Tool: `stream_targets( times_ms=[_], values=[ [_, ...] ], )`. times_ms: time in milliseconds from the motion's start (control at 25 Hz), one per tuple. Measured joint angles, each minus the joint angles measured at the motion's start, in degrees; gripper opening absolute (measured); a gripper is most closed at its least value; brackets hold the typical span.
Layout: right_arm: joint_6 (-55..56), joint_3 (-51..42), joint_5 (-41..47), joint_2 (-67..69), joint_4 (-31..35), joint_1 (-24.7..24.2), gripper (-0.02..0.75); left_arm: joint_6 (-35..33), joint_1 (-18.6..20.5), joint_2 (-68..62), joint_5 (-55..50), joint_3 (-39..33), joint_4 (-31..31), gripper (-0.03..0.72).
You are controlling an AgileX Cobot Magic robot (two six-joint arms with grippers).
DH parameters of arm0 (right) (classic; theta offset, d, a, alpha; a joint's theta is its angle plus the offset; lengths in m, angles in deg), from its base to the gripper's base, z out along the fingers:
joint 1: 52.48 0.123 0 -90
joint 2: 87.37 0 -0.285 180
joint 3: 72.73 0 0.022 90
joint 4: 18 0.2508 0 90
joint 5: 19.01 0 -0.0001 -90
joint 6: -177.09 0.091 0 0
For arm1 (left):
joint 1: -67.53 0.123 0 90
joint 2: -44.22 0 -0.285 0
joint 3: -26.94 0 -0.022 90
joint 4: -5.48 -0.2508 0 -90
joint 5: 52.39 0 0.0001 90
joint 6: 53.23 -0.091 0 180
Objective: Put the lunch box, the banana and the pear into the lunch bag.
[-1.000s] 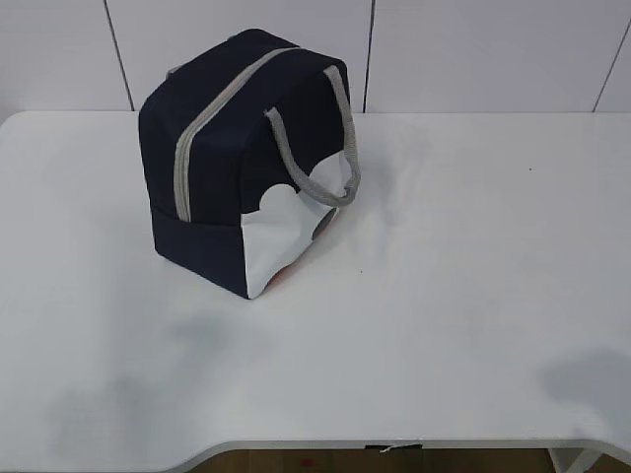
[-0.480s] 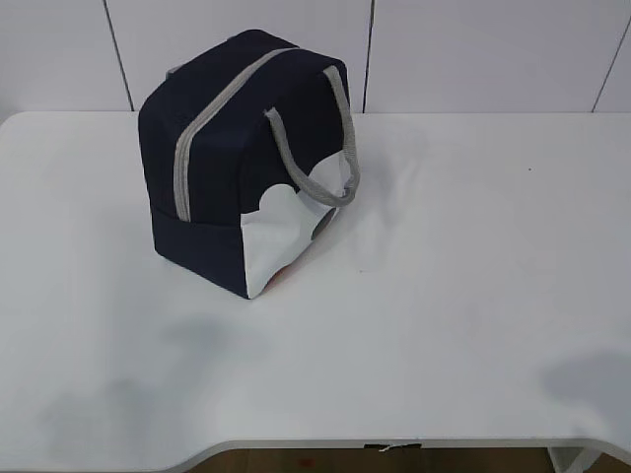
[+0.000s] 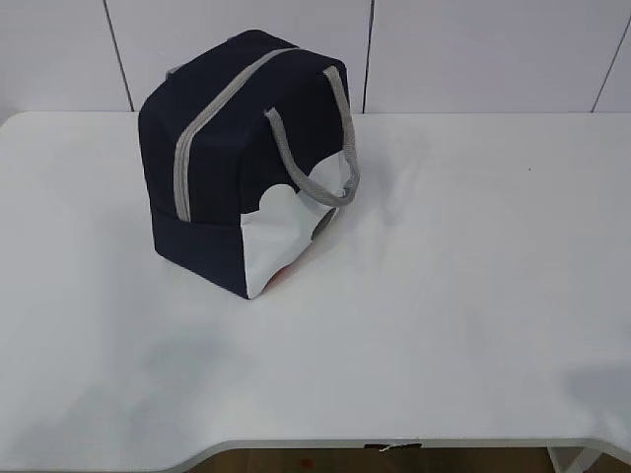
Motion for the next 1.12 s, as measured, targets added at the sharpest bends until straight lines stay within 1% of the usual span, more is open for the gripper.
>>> stream_targets(
  times_ms=[1120],
  values=[
    [0.0,0.0,0.0,-0.4,0.0,0.0,0.572,0.1,0.5,0.5,-0.2,-0.2,0.0,0.415]
  ],
)
